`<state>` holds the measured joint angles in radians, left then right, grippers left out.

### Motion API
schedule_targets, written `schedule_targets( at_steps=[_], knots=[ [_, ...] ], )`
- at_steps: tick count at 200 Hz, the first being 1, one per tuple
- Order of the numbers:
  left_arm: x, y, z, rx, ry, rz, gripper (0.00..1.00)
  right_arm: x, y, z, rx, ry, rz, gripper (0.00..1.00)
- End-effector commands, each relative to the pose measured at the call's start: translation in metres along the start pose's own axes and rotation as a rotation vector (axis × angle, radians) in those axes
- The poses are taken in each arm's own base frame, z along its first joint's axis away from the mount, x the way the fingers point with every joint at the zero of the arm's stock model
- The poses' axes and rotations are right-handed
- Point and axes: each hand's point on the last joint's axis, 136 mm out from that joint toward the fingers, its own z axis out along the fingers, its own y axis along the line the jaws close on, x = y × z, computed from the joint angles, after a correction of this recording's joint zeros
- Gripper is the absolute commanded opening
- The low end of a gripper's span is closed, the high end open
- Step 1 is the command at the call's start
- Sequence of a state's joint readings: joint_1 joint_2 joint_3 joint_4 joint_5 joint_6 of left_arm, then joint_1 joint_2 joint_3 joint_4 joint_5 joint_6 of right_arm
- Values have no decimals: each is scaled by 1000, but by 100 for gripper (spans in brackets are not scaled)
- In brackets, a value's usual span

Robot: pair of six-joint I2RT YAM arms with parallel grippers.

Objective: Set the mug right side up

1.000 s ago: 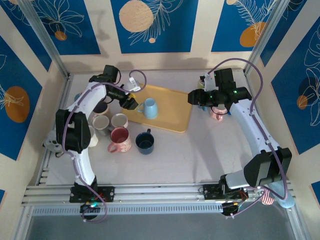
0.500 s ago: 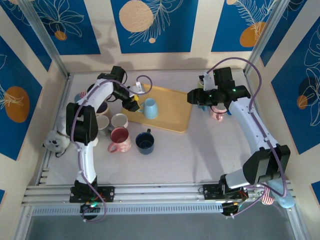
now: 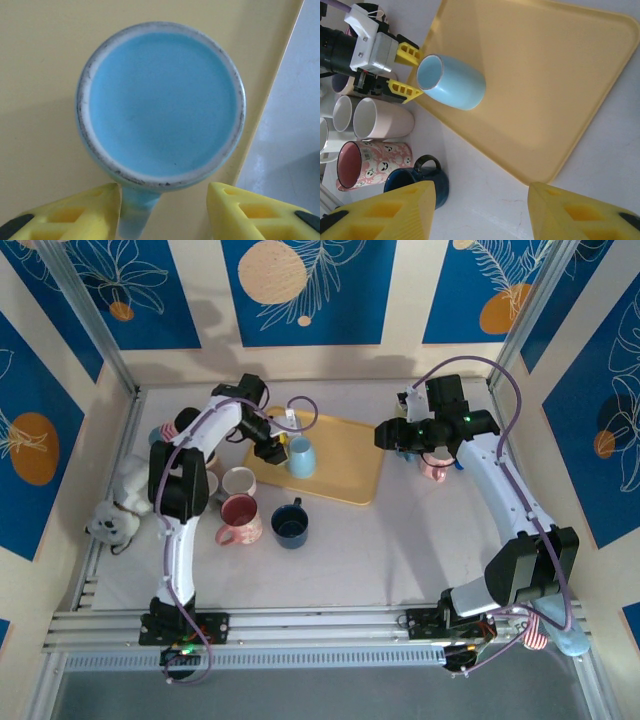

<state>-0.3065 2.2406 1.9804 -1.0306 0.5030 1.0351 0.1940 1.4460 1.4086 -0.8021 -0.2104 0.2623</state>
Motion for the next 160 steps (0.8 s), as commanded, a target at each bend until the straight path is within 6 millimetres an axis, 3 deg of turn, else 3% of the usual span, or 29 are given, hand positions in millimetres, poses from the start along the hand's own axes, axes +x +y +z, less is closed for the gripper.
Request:
schedule_targets(
  at_steps=[1,86,160],
  knots=[
    [5,-9,5,50,48,24,47,-5,7,-9,-21,-7,-22,52],
    [7,-15,17,86,84,41,35,-8,5,-14,-14,-17,-21,52],
    [7,-4,25,50,100,21,26,-10,3,-13,-13,-23,-19,52]
  ],
)
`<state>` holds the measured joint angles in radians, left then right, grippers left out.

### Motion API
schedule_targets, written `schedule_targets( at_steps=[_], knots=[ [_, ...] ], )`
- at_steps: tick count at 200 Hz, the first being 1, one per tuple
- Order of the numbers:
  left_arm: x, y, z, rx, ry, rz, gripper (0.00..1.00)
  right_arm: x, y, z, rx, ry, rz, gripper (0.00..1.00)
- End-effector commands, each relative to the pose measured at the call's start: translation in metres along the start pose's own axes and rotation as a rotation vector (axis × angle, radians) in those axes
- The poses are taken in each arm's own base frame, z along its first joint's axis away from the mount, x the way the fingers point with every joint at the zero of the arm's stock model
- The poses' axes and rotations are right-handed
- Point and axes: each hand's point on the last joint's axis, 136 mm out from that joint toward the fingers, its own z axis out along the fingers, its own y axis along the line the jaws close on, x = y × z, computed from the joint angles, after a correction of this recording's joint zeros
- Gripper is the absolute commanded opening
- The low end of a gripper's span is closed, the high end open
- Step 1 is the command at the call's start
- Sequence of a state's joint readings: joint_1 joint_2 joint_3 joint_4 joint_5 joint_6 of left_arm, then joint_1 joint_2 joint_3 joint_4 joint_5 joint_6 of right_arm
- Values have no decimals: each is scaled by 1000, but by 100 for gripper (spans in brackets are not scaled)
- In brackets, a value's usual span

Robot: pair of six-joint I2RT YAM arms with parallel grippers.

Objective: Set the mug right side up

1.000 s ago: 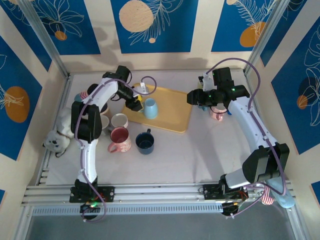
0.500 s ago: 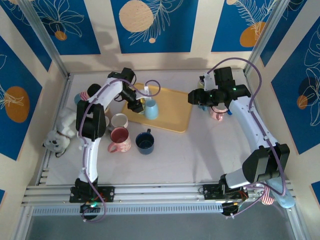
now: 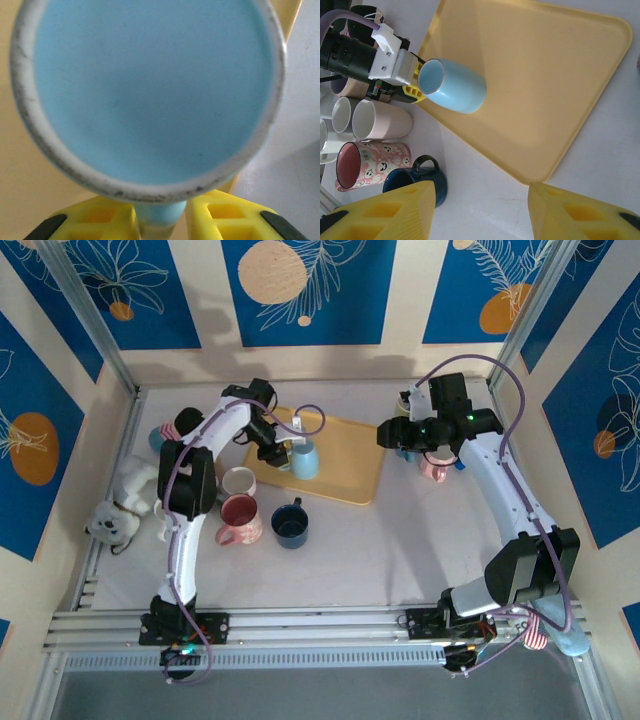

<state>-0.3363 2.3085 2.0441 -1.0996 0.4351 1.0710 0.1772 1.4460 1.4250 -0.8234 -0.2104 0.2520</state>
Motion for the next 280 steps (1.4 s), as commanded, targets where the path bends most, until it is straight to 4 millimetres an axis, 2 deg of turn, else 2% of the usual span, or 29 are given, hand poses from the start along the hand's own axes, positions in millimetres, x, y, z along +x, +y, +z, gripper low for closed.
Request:
schedule_targets(
  at_steps=[1,46,69,92,133,162,222,280],
  knots=[
    [-4,0,5,10,7,-5,25,-7,7,-8,-23,-19,-22,52],
    [-4,2,10,3,5,-13,17,-8,7,-9,-26,-22,-20,52],
    [-8,2,9,-8,-24,-3,8,-7,6,-10,-28,-23,-17,52],
    [-19,0,3,-33,-86,37,0,-7,6,-12,-31,-29,-14,52],
    [-39,-10,-20,-76,-193,85,0,-5,10,-16,-48,-37,-10,52],
    [-58,-20,-43,-86,-289,77,0,-3,15,-20,-83,-53,-9,52],
    [-99,-43,-103,-139,-543,14,0,0,31,-34,-225,-110,-12,53],
    [-138,-65,-178,-181,-777,-104,0,0,53,-47,-425,-150,18,55]
  ],
)
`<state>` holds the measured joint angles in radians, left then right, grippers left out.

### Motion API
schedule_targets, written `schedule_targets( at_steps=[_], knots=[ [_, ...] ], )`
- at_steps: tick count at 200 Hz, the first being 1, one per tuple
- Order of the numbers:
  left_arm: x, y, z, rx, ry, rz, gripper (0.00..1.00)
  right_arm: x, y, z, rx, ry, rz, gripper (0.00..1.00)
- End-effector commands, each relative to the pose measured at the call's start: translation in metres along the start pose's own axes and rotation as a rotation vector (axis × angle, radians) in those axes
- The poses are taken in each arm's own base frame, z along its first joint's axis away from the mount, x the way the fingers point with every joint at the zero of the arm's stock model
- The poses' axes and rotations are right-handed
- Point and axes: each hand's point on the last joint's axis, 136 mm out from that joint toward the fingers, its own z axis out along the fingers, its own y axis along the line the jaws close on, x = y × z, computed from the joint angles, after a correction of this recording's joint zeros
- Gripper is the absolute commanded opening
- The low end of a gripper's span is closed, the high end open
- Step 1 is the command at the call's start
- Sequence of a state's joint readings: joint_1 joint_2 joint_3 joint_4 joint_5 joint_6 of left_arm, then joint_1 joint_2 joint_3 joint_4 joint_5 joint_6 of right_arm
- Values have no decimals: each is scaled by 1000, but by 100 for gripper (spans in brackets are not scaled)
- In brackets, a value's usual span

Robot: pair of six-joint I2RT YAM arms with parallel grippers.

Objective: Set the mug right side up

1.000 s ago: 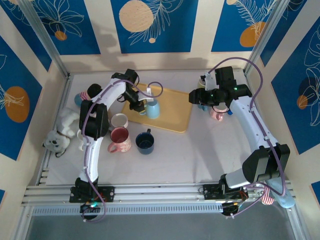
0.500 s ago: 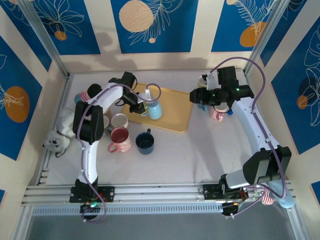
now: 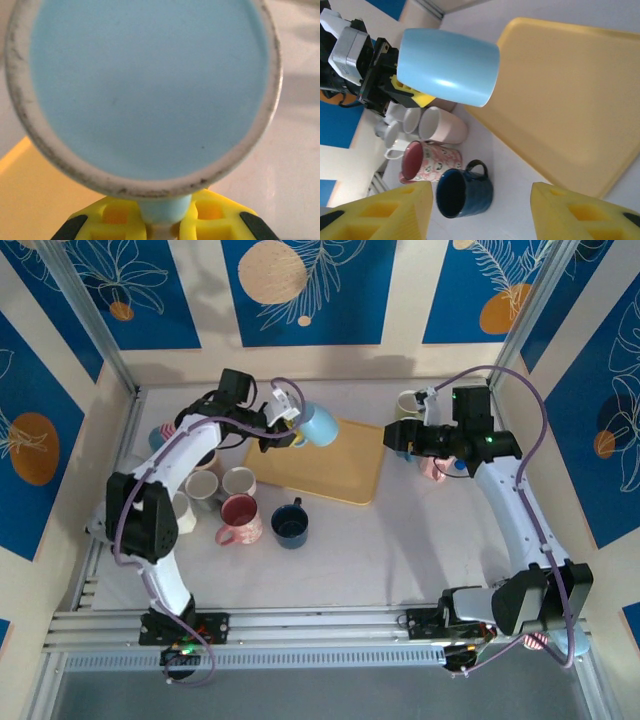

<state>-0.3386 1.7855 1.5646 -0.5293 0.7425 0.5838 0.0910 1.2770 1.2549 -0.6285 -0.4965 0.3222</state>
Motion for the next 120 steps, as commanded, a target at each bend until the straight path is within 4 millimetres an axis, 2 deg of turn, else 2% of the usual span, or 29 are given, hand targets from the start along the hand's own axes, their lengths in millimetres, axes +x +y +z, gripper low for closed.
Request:
schedule_targets(
  at_steps=[1,46,86,120],
  knots=[
    [-67,-15,-34,6,-230,-12,0,-2,26,-5,-159,-22,15,55],
    [-118,-30,-70,14,-447,-156,0,-4,47,-3,-347,-41,87,56],
    [-142,-35,-92,46,-605,-296,0,0,71,7,-468,-51,82,56],
    [-156,-46,-109,83,-702,-315,0,4,97,18,-529,-76,58,56]
  ],
)
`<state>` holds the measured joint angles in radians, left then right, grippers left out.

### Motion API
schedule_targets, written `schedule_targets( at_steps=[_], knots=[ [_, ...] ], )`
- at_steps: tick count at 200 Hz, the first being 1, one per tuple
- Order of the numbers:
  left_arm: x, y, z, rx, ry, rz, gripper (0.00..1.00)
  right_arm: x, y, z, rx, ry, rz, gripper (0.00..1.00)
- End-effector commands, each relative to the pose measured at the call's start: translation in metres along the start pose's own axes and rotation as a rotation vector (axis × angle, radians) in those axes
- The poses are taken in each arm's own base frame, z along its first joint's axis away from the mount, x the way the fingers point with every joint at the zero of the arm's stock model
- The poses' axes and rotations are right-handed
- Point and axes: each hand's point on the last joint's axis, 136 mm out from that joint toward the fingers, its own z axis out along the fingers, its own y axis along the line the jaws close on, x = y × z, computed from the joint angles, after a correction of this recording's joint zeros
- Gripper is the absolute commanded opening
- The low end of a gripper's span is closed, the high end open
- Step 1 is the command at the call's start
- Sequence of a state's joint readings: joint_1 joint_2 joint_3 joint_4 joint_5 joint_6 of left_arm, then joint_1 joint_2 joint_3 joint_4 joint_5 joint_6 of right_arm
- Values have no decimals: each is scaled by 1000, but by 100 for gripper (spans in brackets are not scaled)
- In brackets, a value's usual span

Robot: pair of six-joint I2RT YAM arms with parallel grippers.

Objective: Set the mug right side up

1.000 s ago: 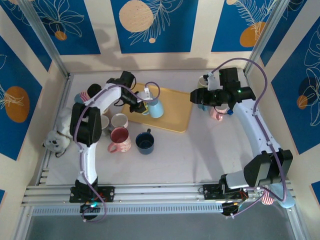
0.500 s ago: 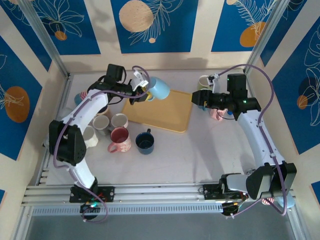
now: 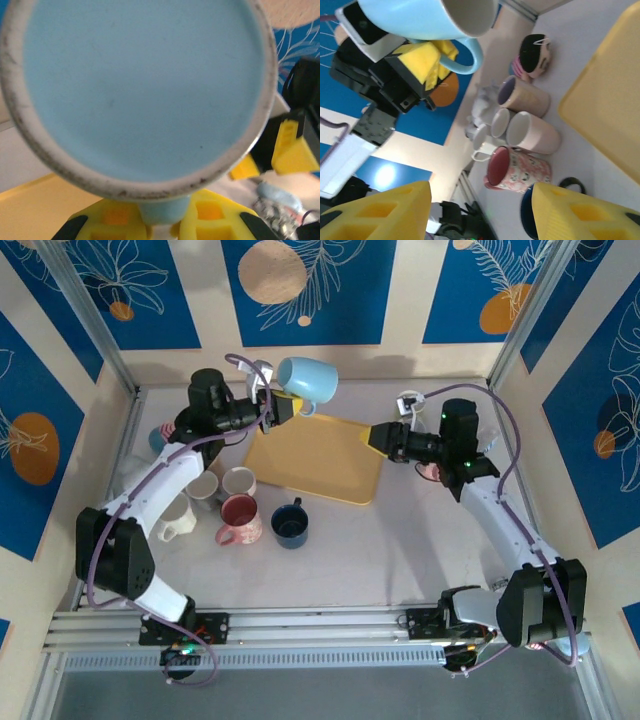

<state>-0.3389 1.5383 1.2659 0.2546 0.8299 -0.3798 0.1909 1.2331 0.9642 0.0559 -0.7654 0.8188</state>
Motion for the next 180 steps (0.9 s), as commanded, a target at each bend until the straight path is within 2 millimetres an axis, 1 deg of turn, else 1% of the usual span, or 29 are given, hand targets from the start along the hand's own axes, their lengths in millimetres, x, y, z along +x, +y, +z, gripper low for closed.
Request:
schedule_targets(
  at_steps=[1,36,59,80,104,136,155,180],
  knots=[
    [-55,-49,-18,120,-179,67,0,-3,37,9,-111,-34,-65,56],
    [-57,-61,-22,147,-203,40,0,1,56,37,-190,-39,-53,55],
    [-57,-66,-26,152,-220,25,0,-6,67,51,-230,-80,-24,54],
    [-56,-70,-28,159,-226,15,0,-15,71,62,-264,-120,22,53],
    [-56,-71,-28,160,-230,4,0,-22,70,74,-296,-161,66,52],
    [-58,-71,-28,163,-245,-15,0,-28,70,85,-354,-196,84,49],
    [-58,-70,-27,157,-249,-28,0,-30,73,91,-382,-215,62,49],
    [-59,-69,-26,163,-253,-47,0,-33,72,100,-387,-227,63,50]
  ],
)
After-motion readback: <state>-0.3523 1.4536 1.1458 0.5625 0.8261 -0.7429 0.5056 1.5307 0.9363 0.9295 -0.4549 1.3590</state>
